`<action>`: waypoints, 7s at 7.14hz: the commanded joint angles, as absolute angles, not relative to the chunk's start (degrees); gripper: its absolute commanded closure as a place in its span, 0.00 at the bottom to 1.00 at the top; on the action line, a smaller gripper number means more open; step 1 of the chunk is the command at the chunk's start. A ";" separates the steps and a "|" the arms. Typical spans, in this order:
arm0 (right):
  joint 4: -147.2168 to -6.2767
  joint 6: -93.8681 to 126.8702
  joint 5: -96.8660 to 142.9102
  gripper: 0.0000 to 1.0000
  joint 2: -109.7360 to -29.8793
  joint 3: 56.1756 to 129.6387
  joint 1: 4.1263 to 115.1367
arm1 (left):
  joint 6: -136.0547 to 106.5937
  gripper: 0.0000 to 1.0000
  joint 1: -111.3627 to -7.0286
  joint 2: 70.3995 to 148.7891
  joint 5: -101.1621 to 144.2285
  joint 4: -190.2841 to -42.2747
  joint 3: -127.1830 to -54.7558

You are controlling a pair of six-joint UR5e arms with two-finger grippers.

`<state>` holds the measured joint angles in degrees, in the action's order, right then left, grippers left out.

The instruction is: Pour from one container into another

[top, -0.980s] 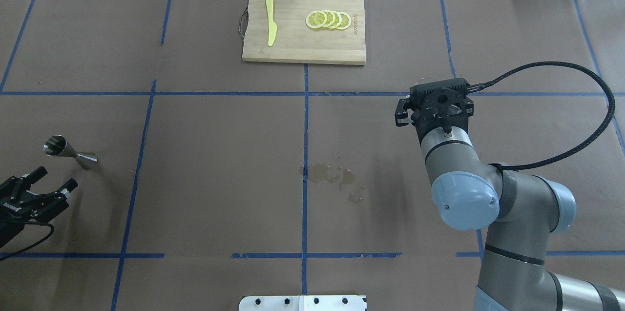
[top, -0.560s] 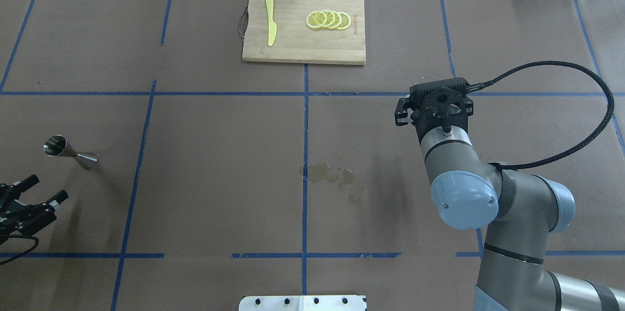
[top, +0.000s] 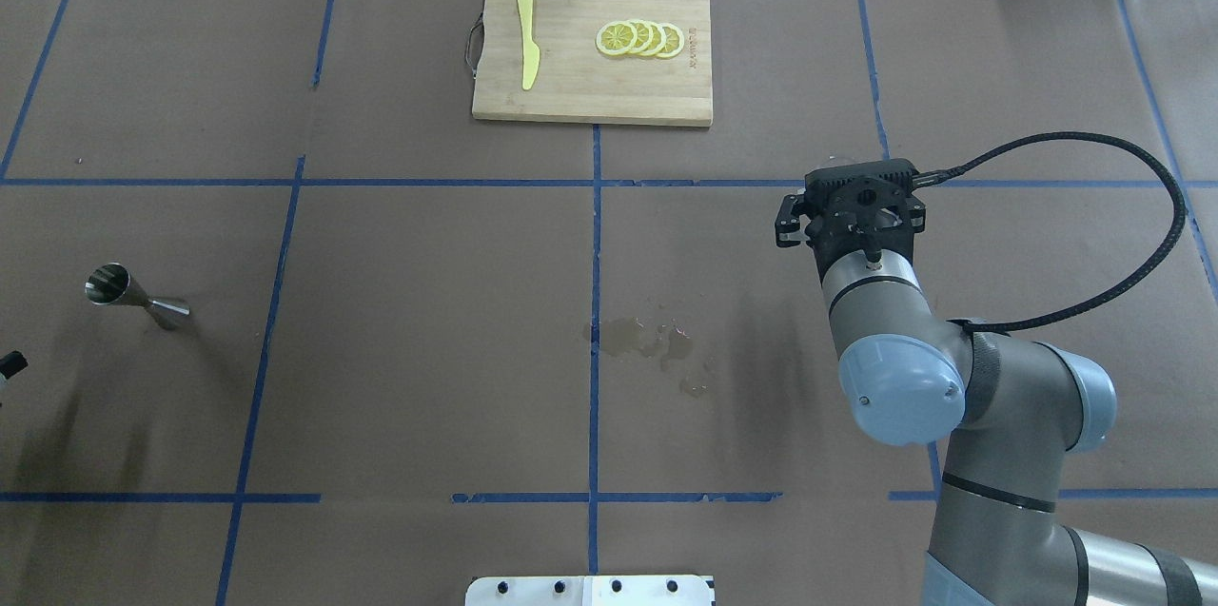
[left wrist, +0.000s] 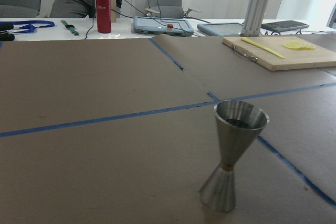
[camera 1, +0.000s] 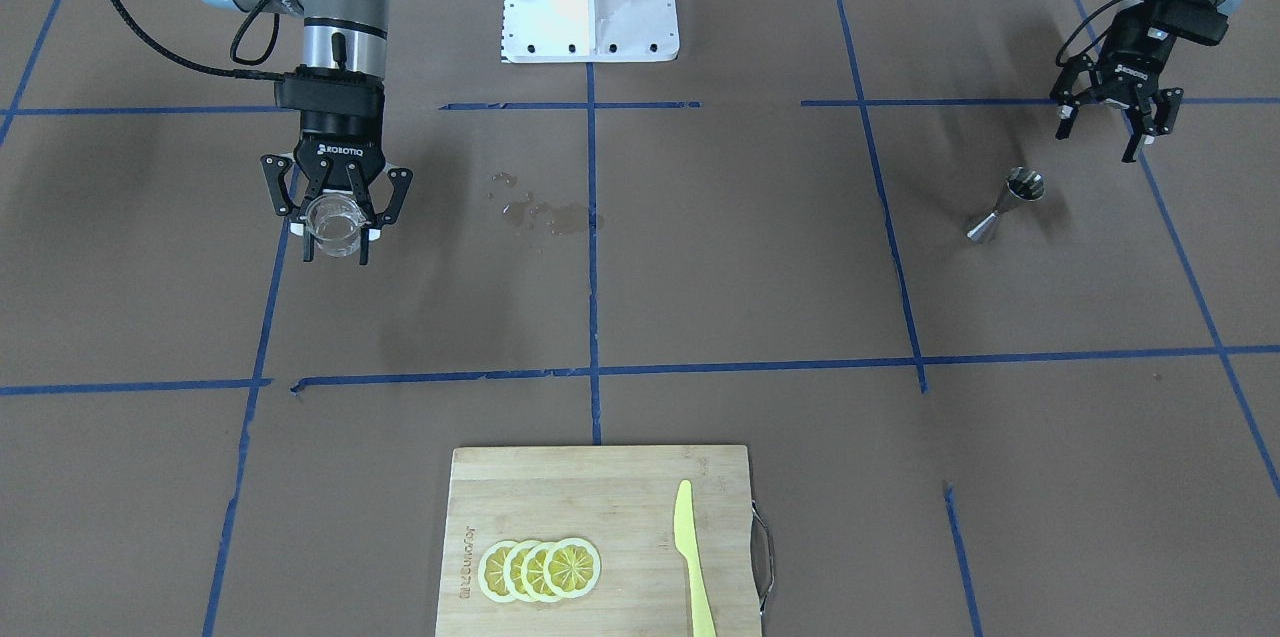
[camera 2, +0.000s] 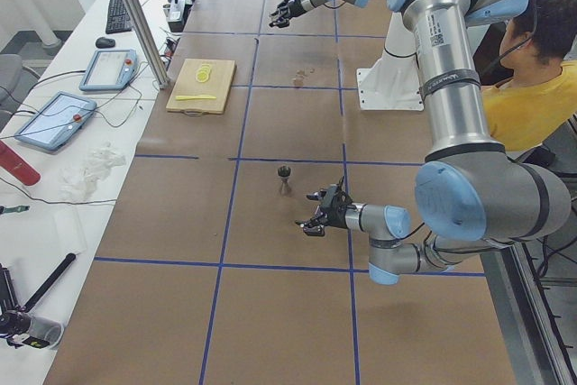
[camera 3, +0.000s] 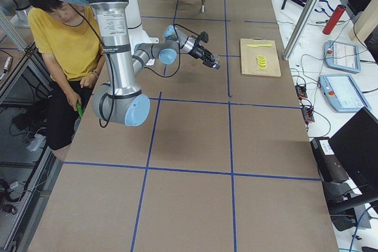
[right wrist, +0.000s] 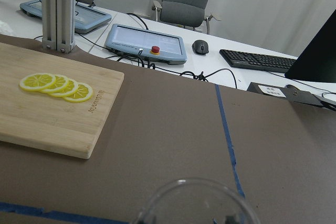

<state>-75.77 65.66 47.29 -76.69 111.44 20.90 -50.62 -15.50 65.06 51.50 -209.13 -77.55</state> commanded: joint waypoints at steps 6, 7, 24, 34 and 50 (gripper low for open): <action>-66.00 78.39 40.70 1.00 -82.60 106.02 16.36 | -30.97 0.00 -71.34 97.79 103.07 -158.17 -77.08; -56.87 78.14 37.82 1.00 -86.36 102.60 14.43 | -30.42 0.00 -74.85 102.17 109.01 -149.59 -77.08; -42.80 82.44 26.73 0.00 -88.77 90.09 8.09 | -28.92 0.00 -78.31 106.08 118.48 -137.90 -81.04; -42.54 81.74 24.69 0.00 -105.08 109.30 -1.04 | -29.44 0.00 -78.22 105.91 118.48 -137.72 -82.79; -66.36 10.43 128.91 0.00 -80.89 84.81 81.27 | -3.75 0.00 -88.76 94.31 136.14 -118.26 -90.17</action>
<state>-56.57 17.80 123.89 -83.96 85.27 77.24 -9.53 -86.40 95.52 135.92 -122.32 -88.62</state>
